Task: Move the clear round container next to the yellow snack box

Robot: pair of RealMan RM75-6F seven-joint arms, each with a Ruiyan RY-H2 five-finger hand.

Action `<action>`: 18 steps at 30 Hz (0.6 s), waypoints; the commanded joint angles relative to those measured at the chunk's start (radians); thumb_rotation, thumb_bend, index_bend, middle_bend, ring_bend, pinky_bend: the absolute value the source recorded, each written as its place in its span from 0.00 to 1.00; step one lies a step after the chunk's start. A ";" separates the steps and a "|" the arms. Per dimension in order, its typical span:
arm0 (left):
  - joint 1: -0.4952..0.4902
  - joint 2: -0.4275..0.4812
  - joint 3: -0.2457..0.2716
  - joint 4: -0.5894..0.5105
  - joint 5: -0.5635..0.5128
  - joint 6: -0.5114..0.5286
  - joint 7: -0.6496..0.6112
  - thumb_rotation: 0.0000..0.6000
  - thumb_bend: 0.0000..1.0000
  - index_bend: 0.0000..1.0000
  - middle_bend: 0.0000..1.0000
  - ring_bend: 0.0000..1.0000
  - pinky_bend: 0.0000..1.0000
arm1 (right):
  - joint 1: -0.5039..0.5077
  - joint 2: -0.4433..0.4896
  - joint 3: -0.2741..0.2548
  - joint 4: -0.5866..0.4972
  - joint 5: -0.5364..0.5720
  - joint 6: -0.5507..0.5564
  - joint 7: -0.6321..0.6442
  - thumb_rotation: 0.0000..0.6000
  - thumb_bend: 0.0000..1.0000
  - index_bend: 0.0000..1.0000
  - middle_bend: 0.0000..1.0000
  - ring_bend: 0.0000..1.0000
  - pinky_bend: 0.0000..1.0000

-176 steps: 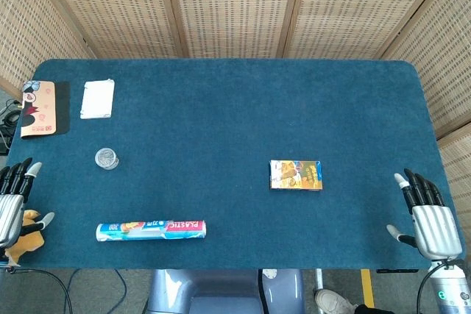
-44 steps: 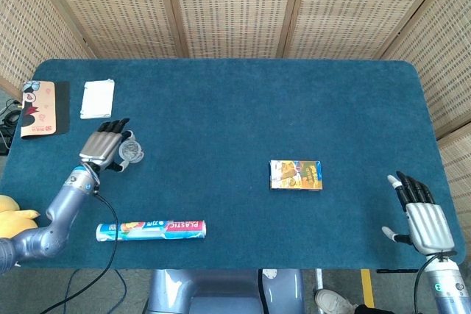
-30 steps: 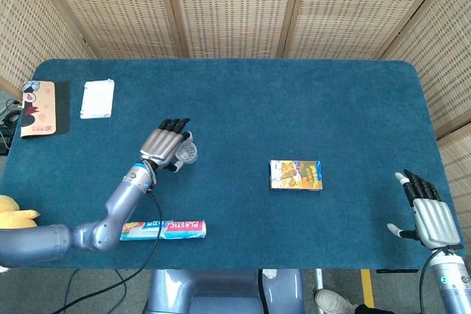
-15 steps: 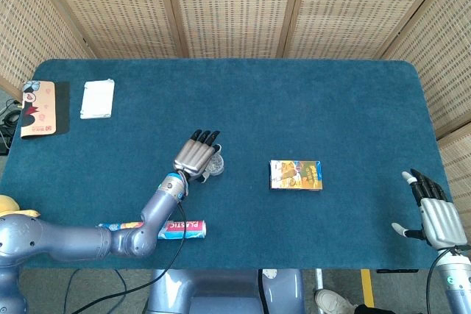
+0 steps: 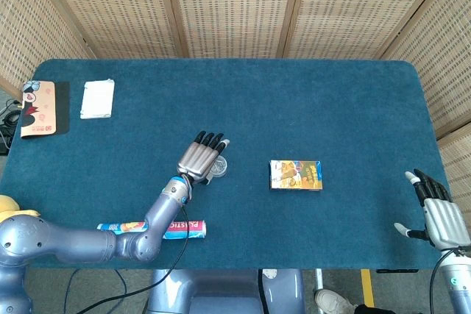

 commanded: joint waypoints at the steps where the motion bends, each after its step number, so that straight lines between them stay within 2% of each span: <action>1: 0.054 0.068 -0.005 -0.077 0.077 0.052 -0.064 1.00 0.36 0.03 0.00 0.00 0.00 | 0.000 -0.001 0.000 -0.001 0.000 0.000 -0.003 1.00 0.00 0.06 0.00 0.00 0.07; 5: 0.151 0.189 0.019 -0.199 0.190 0.161 -0.138 1.00 0.36 0.00 0.00 0.00 0.00 | 0.002 -0.005 -0.001 -0.001 0.002 -0.002 -0.017 1.00 0.00 0.06 0.00 0.00 0.07; 9: 0.272 0.312 0.080 -0.318 0.326 0.287 -0.209 1.00 0.35 0.00 0.00 0.00 0.00 | 0.004 -0.014 -0.003 -0.003 0.005 -0.005 -0.043 1.00 0.00 0.06 0.00 0.00 0.07; 18: 0.471 0.439 0.188 -0.400 0.504 0.480 -0.285 1.00 0.34 0.00 0.00 0.00 0.00 | 0.010 -0.031 -0.005 -0.005 0.008 -0.011 -0.084 1.00 0.00 0.06 0.00 0.00 0.07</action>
